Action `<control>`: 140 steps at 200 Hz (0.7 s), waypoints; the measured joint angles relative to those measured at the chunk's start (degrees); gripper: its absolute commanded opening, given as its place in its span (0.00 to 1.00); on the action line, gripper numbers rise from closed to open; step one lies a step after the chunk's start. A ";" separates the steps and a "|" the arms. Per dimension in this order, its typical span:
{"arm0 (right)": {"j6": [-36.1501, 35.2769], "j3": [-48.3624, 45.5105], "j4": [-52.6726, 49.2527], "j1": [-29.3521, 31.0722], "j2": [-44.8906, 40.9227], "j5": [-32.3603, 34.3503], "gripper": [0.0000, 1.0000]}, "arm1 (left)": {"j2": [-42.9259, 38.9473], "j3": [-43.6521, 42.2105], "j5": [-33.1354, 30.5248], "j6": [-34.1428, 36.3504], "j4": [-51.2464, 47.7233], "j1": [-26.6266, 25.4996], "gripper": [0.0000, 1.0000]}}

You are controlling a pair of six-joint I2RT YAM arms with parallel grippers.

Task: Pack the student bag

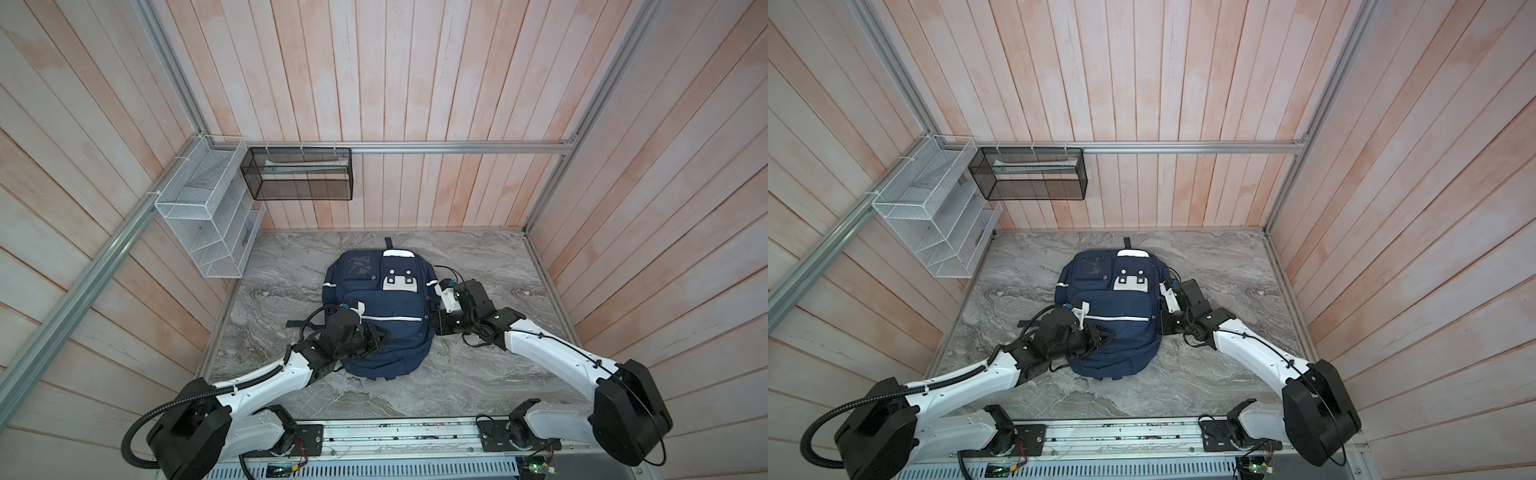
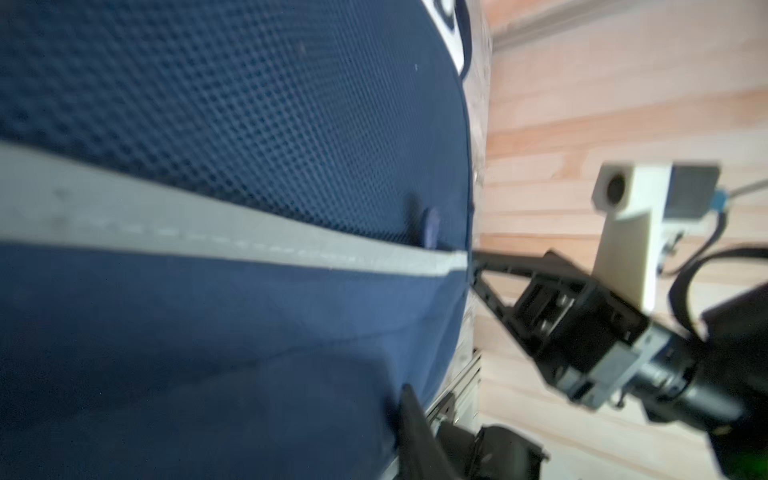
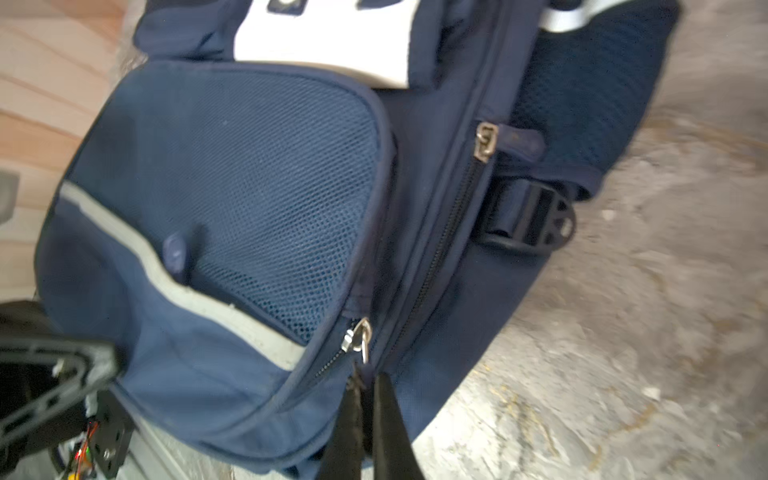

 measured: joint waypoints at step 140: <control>-15.08 -37.75 54.64 -27.04 -16.65 32.15 0.95 | -0.57 -6.60 -34.95 56.43 13.75 28.30 1.00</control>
